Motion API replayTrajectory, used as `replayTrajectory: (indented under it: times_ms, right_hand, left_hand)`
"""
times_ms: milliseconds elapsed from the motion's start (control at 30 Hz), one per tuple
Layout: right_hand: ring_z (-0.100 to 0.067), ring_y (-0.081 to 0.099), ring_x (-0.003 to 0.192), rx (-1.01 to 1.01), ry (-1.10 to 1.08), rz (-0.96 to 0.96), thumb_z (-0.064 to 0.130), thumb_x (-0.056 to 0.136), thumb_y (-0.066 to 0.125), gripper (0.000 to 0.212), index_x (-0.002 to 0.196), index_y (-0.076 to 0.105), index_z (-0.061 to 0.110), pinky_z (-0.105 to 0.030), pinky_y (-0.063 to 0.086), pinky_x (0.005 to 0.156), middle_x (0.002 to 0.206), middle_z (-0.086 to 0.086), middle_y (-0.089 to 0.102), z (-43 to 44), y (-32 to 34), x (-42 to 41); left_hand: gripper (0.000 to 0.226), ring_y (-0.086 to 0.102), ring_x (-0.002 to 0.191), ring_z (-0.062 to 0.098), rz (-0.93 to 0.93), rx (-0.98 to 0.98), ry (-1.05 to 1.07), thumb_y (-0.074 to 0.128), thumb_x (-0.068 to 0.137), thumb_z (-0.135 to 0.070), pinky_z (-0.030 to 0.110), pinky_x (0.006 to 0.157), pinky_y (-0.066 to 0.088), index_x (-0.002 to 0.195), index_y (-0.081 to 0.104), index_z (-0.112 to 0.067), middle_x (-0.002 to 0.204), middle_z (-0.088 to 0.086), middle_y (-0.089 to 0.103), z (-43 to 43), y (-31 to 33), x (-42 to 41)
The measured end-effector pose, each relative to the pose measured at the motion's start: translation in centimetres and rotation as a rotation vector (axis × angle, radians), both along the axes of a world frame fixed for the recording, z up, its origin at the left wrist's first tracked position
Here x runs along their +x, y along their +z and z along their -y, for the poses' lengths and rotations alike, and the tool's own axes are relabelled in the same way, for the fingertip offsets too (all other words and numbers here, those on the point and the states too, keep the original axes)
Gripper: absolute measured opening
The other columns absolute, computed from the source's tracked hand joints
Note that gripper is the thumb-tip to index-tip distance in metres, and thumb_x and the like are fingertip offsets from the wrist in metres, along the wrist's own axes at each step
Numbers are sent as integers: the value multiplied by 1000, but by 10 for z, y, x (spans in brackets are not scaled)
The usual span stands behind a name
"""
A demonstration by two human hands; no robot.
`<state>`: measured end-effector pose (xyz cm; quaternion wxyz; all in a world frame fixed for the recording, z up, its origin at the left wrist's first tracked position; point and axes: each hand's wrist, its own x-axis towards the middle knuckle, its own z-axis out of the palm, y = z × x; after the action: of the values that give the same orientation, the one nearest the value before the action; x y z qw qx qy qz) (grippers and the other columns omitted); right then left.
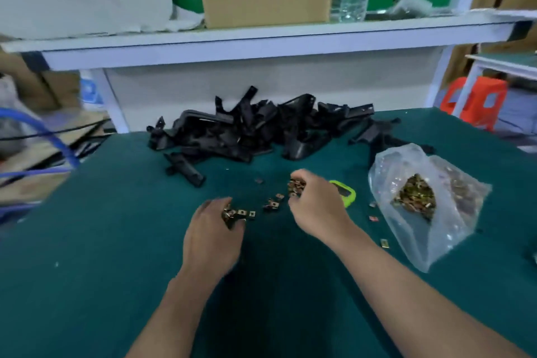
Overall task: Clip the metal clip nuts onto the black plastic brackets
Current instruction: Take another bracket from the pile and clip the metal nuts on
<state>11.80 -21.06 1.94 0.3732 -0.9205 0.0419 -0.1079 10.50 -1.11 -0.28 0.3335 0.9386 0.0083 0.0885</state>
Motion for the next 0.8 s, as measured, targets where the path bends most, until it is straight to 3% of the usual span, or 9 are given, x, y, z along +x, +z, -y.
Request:
replayTrajectory:
  times_ms: [133,200,267,400,500,567,667,733,800]
  right_hand:
    - [-11,60,86,-20,-15,-68,22,97,59,60,153,39,23,-10,41,55,143,-6,49,-1,-6,58]
    - [-26,60,113,-18,-32,-100,18,96,58,67,157,31,22,-28,55,79,153,-4,39,1,-5,85]
    - [-28,40,137,-112,-66,-118,16,95,59,69,157,28,17,-42,49,100,157,-2,31,6,-1,107]
    - [-29,21,148,-290,-145,-195,28,96,65,75,157,25,13,-43,37,113,162,-5,25,15,4,146]
    - [-31,22,148,-375,-129,-276,42,94,68,79,156,28,11,-44,35,117,160,-8,28,23,3,167]
    - [-31,28,144,-402,-133,-268,45,92,71,76,151,36,12,-45,36,116,154,-8,37,27,-2,175]
    - [-30,43,130,-479,-164,-127,37,91,72,46,125,54,11,-42,38,109,130,-9,57,32,-9,179]
    - [-31,50,122,-536,-150,-43,28,94,67,26,111,59,11,-41,32,111,114,-9,63,33,-8,174]
    - [-30,57,113,-538,-133,24,26,99,60,21,113,60,10,-40,21,119,100,-9,66,31,-1,164]
  left_hand:
    - [47,52,132,17,-34,91,-102,68,91,-37,36,113,39,136,62,-25,141,-8,59,-9,-15,19]
    - [39,54,129,14,-20,68,-125,70,90,-39,34,110,42,129,69,-31,140,-14,60,-8,-16,32]
    - [24,61,117,11,14,21,-111,73,90,-37,30,98,48,113,76,-34,126,-20,67,-8,-14,39]
    - [8,63,93,0,16,-70,-103,75,89,-32,19,79,50,95,78,-37,98,-24,70,-9,-19,51]
    - [11,57,83,-12,25,-102,-62,79,84,-31,1,69,36,88,76,-41,82,-34,60,-10,-22,53]
    - [15,54,87,-21,27,-135,-55,80,82,-27,-1,65,37,81,75,-42,75,-36,61,-11,-23,54]
    - [27,51,91,-26,43,-187,-51,77,81,-21,-5,68,37,72,69,-45,83,-45,61,-12,-23,55]
    - [21,55,88,-21,44,-181,-35,73,83,-21,-3,67,38,81,74,-41,77,-38,62,-12,-22,56]
    - [24,56,93,-12,55,-135,-50,69,84,-21,-2,74,36,96,76,-41,86,-38,59,-10,-22,54]
